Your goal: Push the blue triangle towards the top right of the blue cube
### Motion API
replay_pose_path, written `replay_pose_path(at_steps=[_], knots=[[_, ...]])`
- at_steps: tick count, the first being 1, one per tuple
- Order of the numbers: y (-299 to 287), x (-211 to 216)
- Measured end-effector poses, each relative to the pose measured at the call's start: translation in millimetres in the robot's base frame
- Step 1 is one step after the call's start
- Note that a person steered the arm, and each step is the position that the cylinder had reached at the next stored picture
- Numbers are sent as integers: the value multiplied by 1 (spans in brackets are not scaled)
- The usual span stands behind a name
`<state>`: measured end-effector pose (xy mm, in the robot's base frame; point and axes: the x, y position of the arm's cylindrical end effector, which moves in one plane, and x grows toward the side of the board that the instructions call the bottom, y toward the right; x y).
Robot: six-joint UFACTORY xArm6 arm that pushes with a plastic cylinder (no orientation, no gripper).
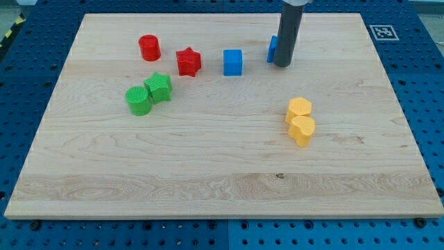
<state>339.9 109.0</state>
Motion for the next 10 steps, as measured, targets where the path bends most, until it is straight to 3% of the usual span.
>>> replay_pose_path(at_steps=[3,10], knots=[[29,-2],[-32,-39]])
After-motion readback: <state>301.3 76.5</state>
